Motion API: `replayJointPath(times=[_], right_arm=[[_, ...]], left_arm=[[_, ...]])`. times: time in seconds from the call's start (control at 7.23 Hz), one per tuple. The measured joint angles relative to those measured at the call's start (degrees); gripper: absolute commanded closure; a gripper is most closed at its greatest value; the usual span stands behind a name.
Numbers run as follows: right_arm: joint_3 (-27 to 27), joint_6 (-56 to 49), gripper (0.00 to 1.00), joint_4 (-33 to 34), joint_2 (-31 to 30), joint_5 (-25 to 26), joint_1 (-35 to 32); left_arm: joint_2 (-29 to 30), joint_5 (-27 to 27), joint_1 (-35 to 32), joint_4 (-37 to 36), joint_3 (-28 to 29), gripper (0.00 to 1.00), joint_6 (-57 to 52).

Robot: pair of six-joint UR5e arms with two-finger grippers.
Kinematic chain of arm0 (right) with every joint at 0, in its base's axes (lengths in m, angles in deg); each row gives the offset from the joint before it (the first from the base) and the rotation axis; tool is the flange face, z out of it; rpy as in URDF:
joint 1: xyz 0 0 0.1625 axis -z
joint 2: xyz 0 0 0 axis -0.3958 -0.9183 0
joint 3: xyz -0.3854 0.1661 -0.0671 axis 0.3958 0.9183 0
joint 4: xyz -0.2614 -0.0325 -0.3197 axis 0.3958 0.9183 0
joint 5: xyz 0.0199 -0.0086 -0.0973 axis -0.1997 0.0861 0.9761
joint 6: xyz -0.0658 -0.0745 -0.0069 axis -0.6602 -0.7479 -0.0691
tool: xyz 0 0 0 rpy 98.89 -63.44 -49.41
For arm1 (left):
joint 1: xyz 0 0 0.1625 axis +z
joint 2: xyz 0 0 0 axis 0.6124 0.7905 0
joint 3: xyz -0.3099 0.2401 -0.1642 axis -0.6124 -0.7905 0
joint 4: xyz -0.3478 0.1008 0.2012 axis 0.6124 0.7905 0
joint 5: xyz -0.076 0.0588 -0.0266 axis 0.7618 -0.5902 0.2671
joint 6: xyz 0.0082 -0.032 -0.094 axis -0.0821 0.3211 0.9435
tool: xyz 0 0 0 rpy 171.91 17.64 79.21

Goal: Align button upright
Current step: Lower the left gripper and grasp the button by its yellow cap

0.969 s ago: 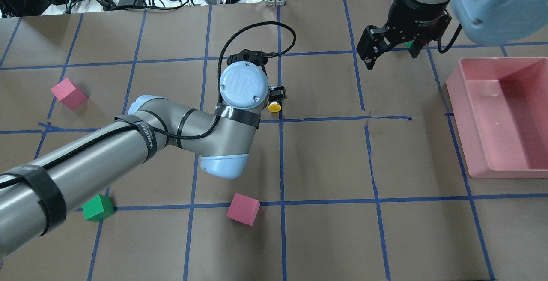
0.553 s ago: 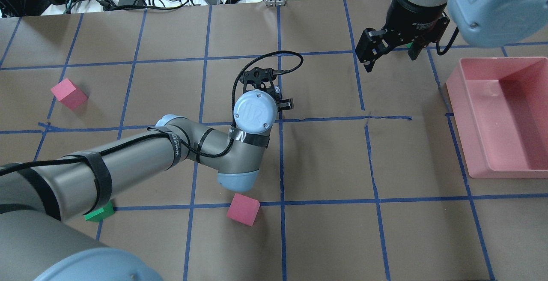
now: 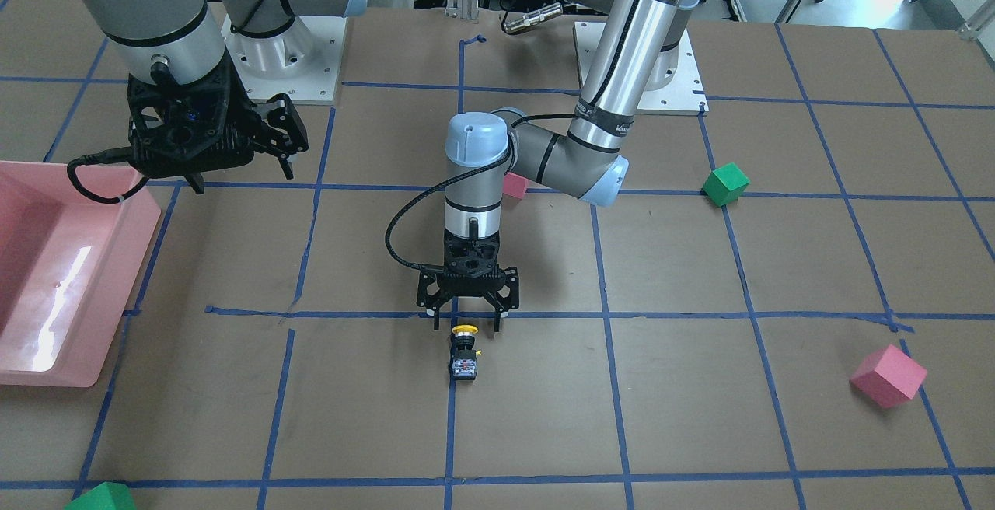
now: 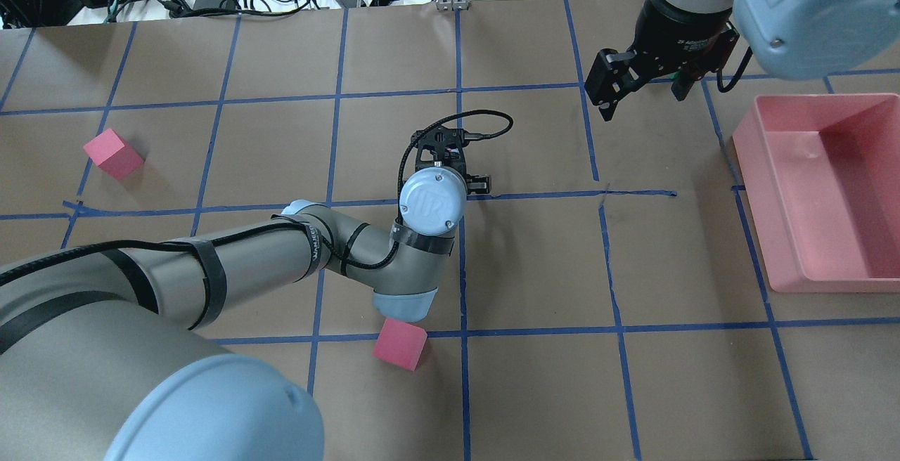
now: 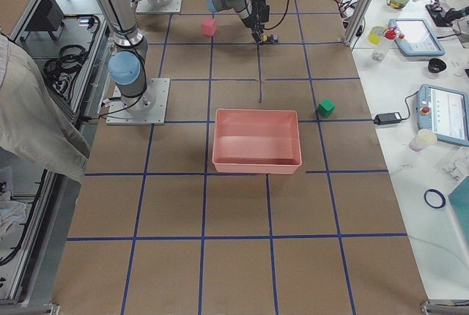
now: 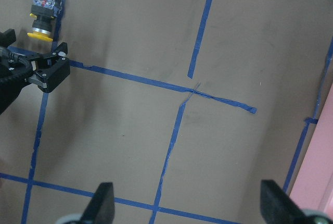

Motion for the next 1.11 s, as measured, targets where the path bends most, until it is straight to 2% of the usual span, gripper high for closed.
replayJointPath(times=[0.28,0.55,0.69,0.83,1.11], right_arm=[[-0.6,0.0,0.00,0.0,0.0,1.7,0.1],[-1.1,-0.4,0.00,0.0,-0.2,4.1,0.1],[-1.2,-0.5,0.00,0.0,-0.2,4.7,0.1],[-1.3,-0.6,0.00,0.0,-0.3,5.0,0.1],[-1.4,-0.6,0.00,0.0,-0.3,5.1,0.0]], left_arm=[[0.4,0.1,-0.2,-0.1,0.8,0.40,-0.2],[0.3,0.0,-0.3,-0.2,1.1,0.63,-0.9],[0.2,0.0,-0.3,-0.2,1.2,0.88,-1.6],[0.2,0.0,-0.3,-0.2,1.3,1.00,-2.0],[-0.8,0.0,-0.2,0.1,1.5,1.00,-2.4]])
